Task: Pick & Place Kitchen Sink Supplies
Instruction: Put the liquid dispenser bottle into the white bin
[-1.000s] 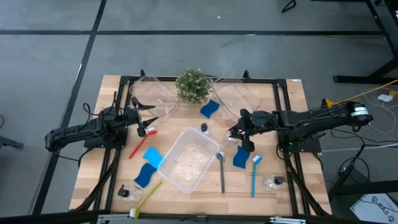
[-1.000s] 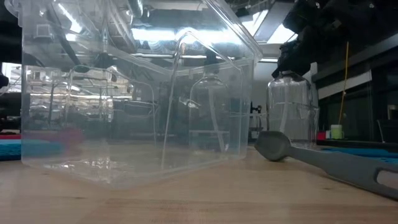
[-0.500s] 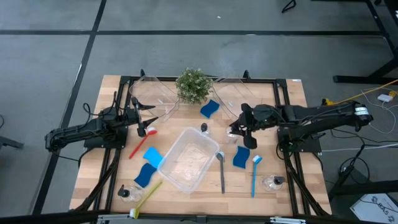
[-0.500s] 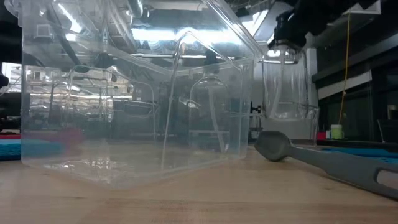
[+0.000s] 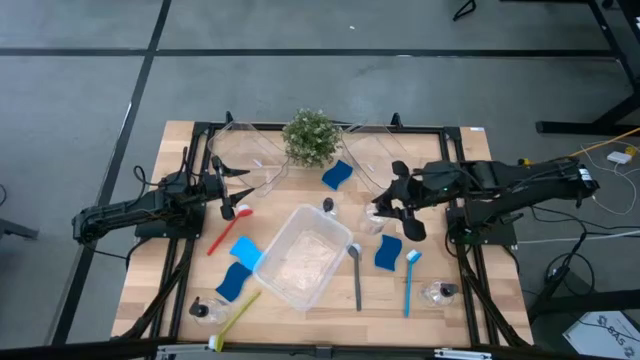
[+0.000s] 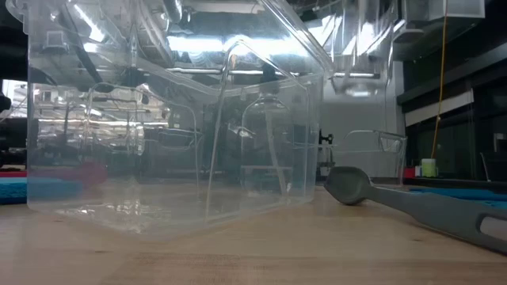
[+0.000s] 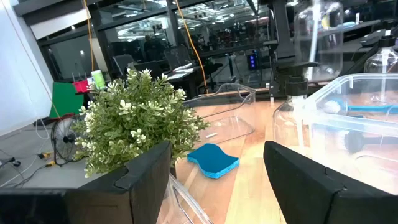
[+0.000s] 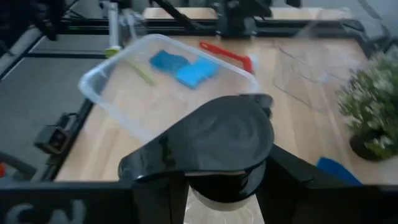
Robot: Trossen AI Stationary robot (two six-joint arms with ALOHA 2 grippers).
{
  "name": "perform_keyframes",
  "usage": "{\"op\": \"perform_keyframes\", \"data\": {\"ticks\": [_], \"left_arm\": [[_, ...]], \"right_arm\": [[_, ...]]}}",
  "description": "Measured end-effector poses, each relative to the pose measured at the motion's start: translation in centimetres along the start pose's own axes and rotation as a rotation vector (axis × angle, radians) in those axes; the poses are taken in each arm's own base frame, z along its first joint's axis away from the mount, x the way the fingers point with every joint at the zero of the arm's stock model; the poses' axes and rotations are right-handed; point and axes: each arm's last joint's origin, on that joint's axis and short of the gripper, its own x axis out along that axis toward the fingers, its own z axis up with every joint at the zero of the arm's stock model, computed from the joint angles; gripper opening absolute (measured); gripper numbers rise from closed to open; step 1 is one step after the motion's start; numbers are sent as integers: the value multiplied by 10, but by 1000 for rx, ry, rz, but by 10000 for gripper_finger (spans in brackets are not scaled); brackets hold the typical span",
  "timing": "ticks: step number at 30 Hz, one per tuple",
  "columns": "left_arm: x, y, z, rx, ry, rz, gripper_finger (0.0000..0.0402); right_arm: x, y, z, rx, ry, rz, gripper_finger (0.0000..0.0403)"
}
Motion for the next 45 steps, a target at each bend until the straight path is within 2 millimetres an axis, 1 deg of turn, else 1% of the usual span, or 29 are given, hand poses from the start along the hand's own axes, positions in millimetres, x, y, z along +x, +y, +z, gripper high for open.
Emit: {"op": "perform_keyframes", "data": {"ticks": [6, 8, 11, 15, 18, 23, 28, 33, 36, 42, 45], "left_arm": [[0, 0, 0, 0, 0, 0, 251], [0, 0, 0, 0, 0, 0, 251], [0, 0, 0, 0, 0, 0, 251], [0, 0, 0, 0, 0, 0, 251], [0, 0, 0, 0, 0, 0, 251], [0, 0, 0, 0, 0, 0, 251], [0, 0, 0, 0, 0, 0, 251], [0, 0, 0, 0, 0, 0, 251], [0, 0, 0, 0, 0, 0, 251], [0, 0, 0, 0, 0, 0, 251], [0, 0, 0, 0, 0, 0, 251]], "right_arm": [[-18, 17, 22, -53, -69, 76, 134], [-19, 22, 28, -61, -108, 99, 134], [-13, 30, 33, -74, -153, 130, 136], [3, 40, 38, -129, -197, 155, 145], [22, 45, 42, -163, -222, 159, 139], [55, 49, 40, -219, -207, 151, 135], [80, 50, 35, -265, -181, 138, 150], [93, 42, 31, -253, -146, 111, 136], [100, 38, 28, -249, -128, 98, 134], [118, 36, 20, -247, -80, 92, 153], [127, 37, 17, -247, -68, 93, 151]]}}
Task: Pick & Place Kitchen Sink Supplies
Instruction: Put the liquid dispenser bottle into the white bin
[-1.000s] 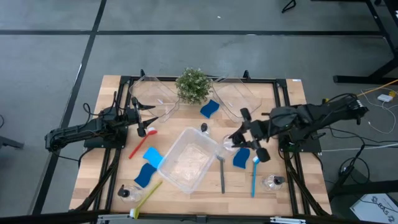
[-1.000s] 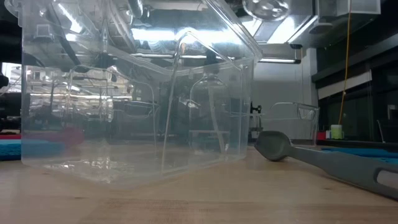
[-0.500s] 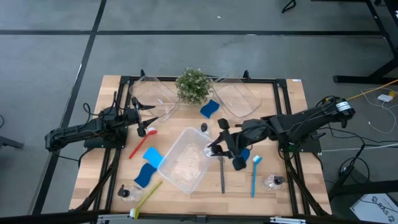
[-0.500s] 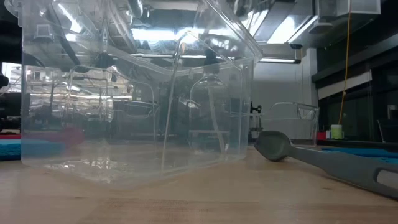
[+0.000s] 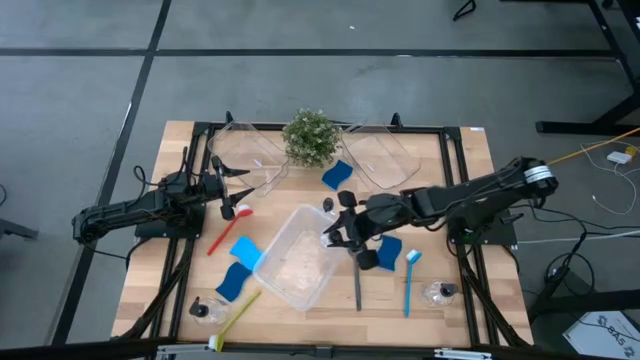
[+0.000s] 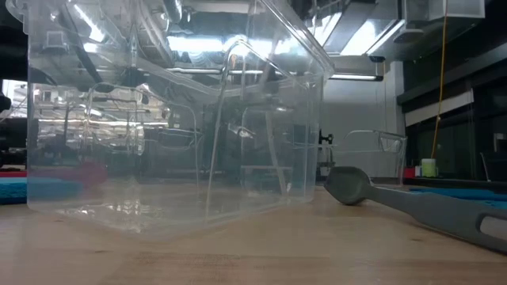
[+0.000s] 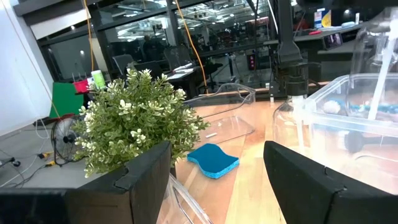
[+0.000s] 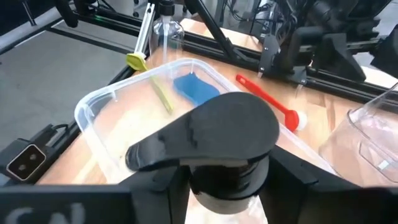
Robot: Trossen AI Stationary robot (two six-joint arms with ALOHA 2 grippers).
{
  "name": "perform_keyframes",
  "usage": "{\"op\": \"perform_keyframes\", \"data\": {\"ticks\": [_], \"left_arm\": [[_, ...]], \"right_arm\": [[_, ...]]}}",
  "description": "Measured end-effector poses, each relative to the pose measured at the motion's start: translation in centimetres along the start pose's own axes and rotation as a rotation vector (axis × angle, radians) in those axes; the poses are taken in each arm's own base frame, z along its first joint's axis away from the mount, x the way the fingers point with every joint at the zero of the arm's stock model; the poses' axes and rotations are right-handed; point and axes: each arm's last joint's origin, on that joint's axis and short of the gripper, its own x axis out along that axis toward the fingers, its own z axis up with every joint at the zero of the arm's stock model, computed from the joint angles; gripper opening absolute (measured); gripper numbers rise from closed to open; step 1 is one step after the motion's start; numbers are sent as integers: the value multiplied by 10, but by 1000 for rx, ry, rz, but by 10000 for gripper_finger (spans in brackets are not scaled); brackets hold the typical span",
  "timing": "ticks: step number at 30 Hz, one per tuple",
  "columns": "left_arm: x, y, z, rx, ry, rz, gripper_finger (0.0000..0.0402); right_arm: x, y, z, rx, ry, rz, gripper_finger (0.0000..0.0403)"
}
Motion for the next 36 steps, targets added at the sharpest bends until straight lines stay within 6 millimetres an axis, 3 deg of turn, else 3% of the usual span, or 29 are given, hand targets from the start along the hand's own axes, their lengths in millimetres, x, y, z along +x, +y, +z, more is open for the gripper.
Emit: {"op": "perform_keyframes", "data": {"ticks": [5, 12, 18, 27, 36], "left_arm": [[0, 0, 0, 0, -1, 0, 251], [0, 0, 0, 0, -1, 0, 251], [0, 0, 0, 0, -1, 0, 251], [0, 0, 0, 0, 0, 0, 251], [0, 0, 0, 0, -1, 0, 251]], "right_arm": [[12, 1, -6, 0, 19, 3, 136], [27, 3, -17, 8, 70, 12, 163], [38, 5, -26, 8, 110, 18, 152], [38, 5, -27, 8, 121, 21, 118], [31, 5, -26, 8, 134, 28, 112]]}}
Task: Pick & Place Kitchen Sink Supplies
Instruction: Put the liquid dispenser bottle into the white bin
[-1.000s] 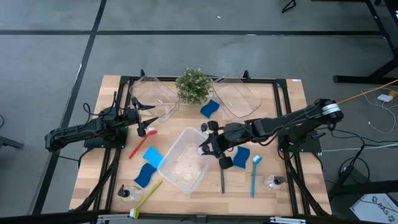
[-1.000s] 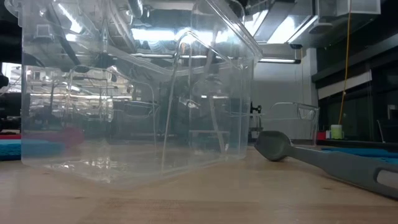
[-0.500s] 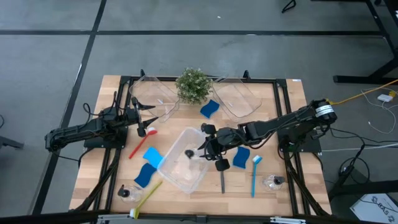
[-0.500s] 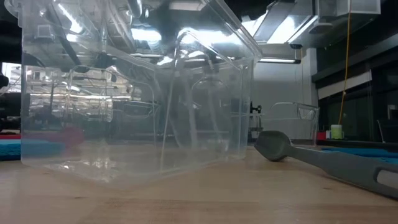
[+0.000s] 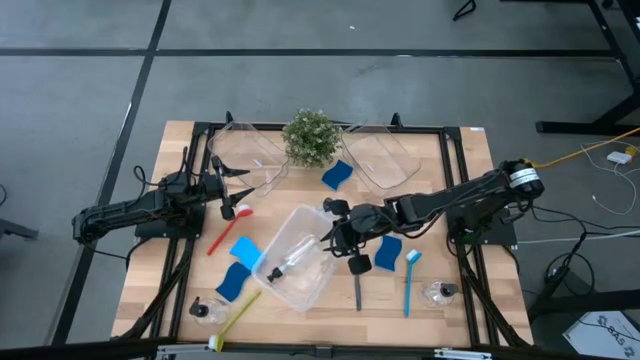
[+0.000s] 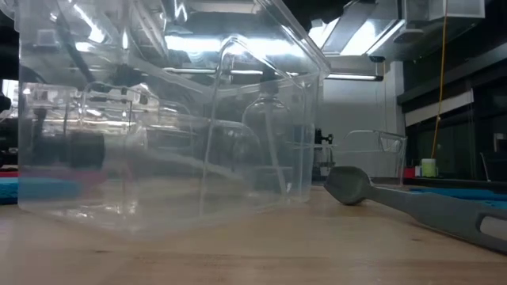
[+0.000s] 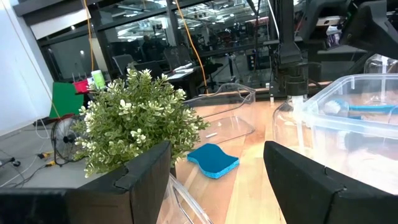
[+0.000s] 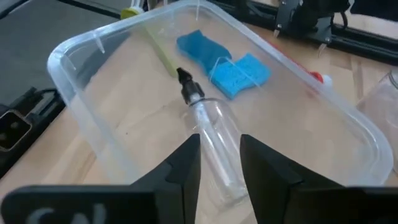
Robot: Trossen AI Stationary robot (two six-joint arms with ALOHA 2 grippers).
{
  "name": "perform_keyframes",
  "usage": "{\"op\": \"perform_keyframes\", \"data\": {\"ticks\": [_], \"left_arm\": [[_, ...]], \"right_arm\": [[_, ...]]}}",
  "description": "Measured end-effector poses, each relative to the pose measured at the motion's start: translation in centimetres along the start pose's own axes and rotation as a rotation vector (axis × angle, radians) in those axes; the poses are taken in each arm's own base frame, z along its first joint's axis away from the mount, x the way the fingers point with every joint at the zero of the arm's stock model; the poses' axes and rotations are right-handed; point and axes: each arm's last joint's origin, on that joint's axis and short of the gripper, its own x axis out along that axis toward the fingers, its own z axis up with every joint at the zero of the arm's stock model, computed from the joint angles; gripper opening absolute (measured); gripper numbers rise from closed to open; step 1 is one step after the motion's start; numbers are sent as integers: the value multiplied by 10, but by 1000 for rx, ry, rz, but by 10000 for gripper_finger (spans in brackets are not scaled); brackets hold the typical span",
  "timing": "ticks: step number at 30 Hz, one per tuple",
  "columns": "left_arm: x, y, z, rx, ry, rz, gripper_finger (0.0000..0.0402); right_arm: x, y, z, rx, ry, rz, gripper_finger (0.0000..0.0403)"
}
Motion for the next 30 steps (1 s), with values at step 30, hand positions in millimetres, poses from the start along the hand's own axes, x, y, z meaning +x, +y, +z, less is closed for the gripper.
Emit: {"op": "perform_keyframes", "data": {"ticks": [30], "left_arm": [[0, 0, 0, 0, 1, 0, 251]], "right_arm": [[-66, 0, 45, -24, 231, 160, 113]]}}
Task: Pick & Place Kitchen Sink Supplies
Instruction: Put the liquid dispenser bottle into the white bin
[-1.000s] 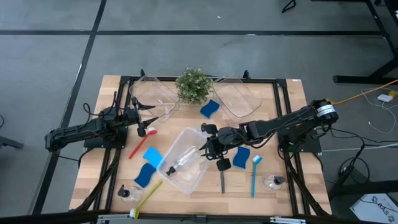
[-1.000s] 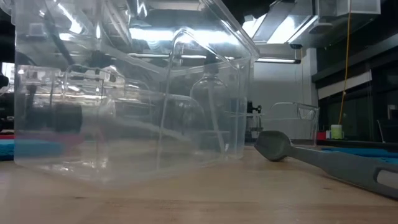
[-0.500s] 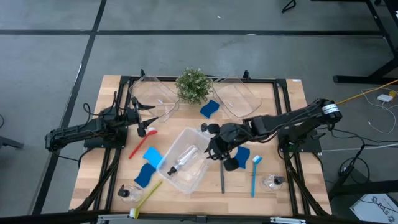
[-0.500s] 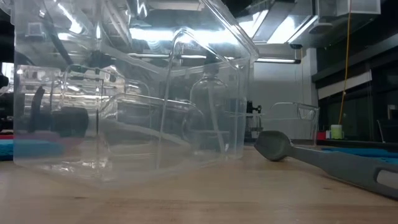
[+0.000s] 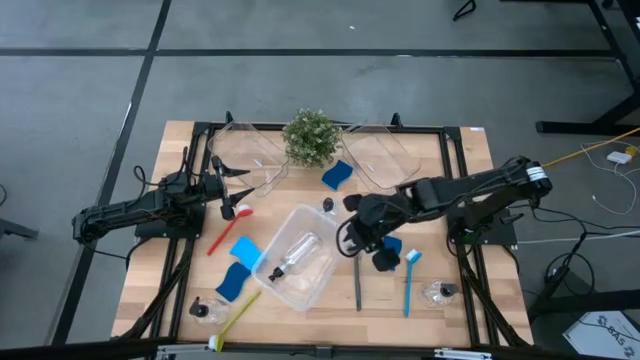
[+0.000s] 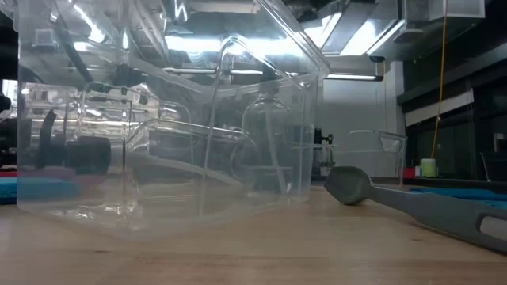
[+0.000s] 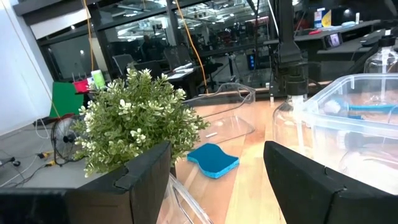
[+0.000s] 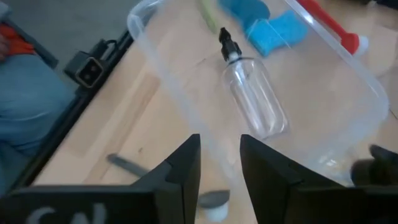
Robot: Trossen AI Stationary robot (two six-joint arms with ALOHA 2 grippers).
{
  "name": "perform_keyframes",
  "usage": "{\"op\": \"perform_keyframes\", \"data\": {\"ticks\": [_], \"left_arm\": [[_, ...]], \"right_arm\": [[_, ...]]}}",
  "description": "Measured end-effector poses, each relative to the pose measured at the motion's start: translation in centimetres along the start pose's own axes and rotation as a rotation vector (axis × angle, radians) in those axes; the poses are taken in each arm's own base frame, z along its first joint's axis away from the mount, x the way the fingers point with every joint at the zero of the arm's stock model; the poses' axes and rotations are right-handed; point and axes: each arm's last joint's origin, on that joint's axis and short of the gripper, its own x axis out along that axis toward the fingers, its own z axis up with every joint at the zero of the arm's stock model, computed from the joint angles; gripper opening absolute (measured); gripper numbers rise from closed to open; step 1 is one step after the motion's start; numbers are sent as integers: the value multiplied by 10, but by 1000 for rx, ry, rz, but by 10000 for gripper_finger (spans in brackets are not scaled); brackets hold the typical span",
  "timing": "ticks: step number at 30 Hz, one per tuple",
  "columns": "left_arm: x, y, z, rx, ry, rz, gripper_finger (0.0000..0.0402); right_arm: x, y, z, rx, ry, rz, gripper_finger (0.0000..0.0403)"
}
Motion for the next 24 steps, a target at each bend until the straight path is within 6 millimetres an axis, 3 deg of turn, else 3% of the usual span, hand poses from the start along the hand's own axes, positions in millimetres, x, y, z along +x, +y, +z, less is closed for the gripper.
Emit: {"op": "perform_keyframes", "data": {"ticks": [5, 13, 18, 24], "left_arm": [[0, 0, 0, 0, 0, 0, 251], [0, 0, 0, 0, 0, 0, 251], [0, 0, 0, 0, 0, 0, 251], [0, 0, 0, 0, 0, 0, 251]], "right_arm": [[-33, 17, 8, 56, -8, 34, 113], [-82, 56, -3, 221, -50, 6, 113], [-95, 81, -20, 330, -53, -25, 113], [-96, 104, -42, 514, -29, -30, 113]]}}
